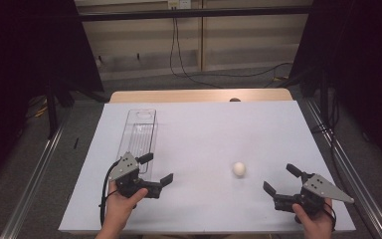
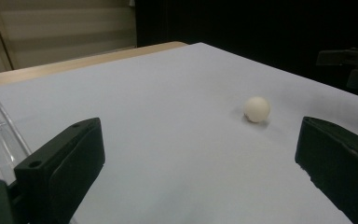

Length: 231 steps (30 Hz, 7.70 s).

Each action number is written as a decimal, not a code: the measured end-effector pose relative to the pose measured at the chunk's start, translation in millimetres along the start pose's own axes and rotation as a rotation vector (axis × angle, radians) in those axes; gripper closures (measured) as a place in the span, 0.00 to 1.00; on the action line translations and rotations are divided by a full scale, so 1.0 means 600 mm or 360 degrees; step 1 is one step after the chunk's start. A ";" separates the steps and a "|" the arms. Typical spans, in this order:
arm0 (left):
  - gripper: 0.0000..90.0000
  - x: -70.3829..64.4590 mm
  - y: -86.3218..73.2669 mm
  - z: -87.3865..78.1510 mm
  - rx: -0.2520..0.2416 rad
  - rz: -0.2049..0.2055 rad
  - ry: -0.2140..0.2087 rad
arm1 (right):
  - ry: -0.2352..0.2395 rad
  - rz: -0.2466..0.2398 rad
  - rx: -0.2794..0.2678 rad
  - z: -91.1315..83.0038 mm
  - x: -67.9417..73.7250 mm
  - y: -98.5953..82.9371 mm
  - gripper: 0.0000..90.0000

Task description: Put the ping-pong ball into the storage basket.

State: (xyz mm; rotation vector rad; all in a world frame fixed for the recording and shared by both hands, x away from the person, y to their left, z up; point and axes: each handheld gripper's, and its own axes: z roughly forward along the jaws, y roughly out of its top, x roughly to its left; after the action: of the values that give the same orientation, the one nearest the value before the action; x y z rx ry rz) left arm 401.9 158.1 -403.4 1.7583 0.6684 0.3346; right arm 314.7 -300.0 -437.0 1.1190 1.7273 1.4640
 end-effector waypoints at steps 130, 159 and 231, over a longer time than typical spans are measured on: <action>0.04 -0.106 -0.006 0.297 0.0398 0.0072 -0.0212 | 0.0040 -0.0017 -0.0011 0.002 -0.001 0.002 0.02; 0.10 -0.126 0.003 0.324 0.0462 0.0132 -0.0269 | 0.0036 -0.0013 -0.0013 0.001 -0.002 0.002 0.02; 0.56 -0.114 0.023 0.321 0.0598 0.0161 -0.0402 | 0.0042 -0.0009 -0.0011 0.001 -0.001 0.002 0.02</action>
State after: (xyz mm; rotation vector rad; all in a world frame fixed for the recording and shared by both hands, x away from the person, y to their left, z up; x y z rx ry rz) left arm 456.2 -36.0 -438.5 2.1527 0.4816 0.0518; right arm 316.0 -300.3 -436.1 1.0947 1.7410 1.4865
